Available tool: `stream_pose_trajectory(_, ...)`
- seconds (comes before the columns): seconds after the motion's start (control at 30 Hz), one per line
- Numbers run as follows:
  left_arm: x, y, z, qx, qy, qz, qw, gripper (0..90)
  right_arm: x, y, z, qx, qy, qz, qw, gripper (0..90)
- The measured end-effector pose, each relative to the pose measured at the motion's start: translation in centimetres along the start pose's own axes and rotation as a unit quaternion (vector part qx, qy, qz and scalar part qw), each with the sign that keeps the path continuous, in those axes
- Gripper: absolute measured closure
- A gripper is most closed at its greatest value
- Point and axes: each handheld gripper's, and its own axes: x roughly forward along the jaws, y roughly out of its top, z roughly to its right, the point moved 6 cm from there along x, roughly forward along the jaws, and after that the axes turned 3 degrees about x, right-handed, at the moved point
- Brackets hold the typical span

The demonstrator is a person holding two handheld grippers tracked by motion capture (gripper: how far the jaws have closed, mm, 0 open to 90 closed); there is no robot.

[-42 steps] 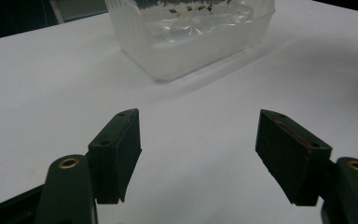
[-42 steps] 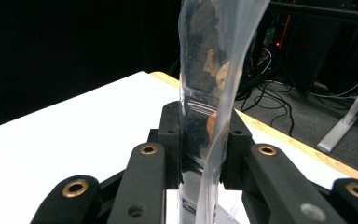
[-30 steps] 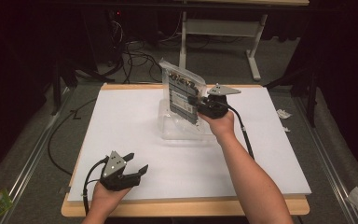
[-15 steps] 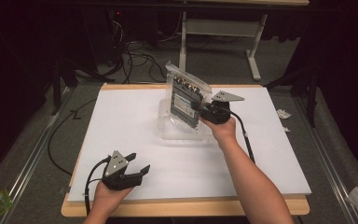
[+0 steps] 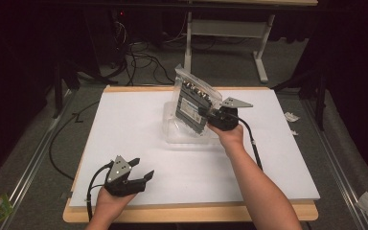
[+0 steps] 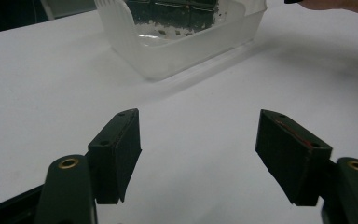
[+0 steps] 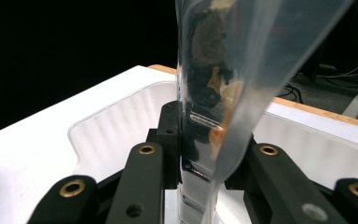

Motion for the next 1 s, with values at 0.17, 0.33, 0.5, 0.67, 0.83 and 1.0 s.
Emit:
stream_pose_trajectory(0.17,0.06,0.00,-0.08,-0.001,0.000,0.000,1.0000,31.3,0.05,0.12,0.04,0.001,-0.007,-0.008,0.9999,72.6)
stream_pose_trajectory(0.33,0.03,-0.03,-0.18,-0.003,0.000,0.001,1.0000,31.3,0.05,0.37,0.03,0.003,-0.019,-0.016,0.9997,57.4)
stream_pose_trajectory(0.5,-0.02,0.03,-0.14,-0.003,0.001,0.002,1.0000,31.3,-0.04,0.65,0.25,0.013,-0.027,-0.019,0.9994,41.1)
stream_pose_trajectory(0.67,0.01,0.04,-0.13,-0.004,0.000,0.002,1.0000,31.3,-0.05,0.88,0.45,0.021,-0.040,-0.024,0.9987,24.5)
stream_pose_trajectory(0.83,-0.03,0.04,-0.17,-0.003,0.000,0.002,1.0000,31.4,-0.07,0.90,0.49,0.019,-0.042,-0.027,0.9986,18.1)
stream_pose_trajectory(1.0,-0.02,0.03,-0.22,-0.003,0.000,0.001,1.0000,31.4,-0.20,0.92,0.49,0.009,-0.057,-0.034,0.9978,16.9)
